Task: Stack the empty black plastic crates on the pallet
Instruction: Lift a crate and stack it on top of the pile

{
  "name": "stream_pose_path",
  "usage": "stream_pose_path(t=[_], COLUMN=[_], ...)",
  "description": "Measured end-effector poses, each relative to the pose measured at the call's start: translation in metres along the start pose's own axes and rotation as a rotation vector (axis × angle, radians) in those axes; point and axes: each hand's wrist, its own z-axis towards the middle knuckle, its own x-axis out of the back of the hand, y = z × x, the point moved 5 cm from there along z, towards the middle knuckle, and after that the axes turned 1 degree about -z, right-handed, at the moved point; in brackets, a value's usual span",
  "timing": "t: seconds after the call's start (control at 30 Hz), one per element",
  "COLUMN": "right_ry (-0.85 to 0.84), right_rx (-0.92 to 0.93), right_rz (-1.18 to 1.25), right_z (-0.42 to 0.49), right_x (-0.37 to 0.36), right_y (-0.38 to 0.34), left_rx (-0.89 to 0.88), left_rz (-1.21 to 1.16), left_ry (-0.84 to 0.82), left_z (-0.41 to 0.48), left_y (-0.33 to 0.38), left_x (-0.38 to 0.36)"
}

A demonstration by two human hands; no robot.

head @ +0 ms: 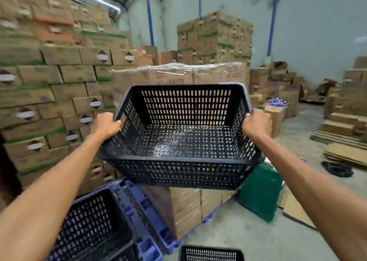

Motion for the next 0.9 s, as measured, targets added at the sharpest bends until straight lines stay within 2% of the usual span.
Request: stream_pose_path(t=[0.1,0.23,0.4,0.53,0.67,0.83,0.9], right_ry=[-0.03,-0.144,-0.389,-0.58,-0.795,-0.911,-0.932], right_rx=[0.091,0.211,0.321,0.454,0.536,0.571,0.577], right_rz=[0.092,0.176,0.202,0.152,0.033,-0.07,-0.103], right_z=[-0.01,-0.046,-0.121,-0.181,-0.23,-0.253,-0.257], right_x=[0.005,-0.026,-0.085,-0.125,-0.158,-0.189,-0.199], right_y=[-0.07,-0.153,-0.233,-0.272,-0.291,-0.292,-0.288], left_rx=[0.003,0.098,0.247,0.436,0.58,0.663,0.663], left_rz=[0.041,0.168,0.334,0.392,0.404,0.435,0.427], left_ry=[0.145,0.298,0.309,0.209,0.122,-0.044,-0.052], left_z=[-0.012,-0.042,-0.122,-0.183,-0.236,-0.259,-0.259], left_y=[-0.033,-0.112,-0.203,-0.268,-0.32,-0.353,-0.357], left_x=[0.091,0.186,0.257,0.272,0.257,0.225,0.217])
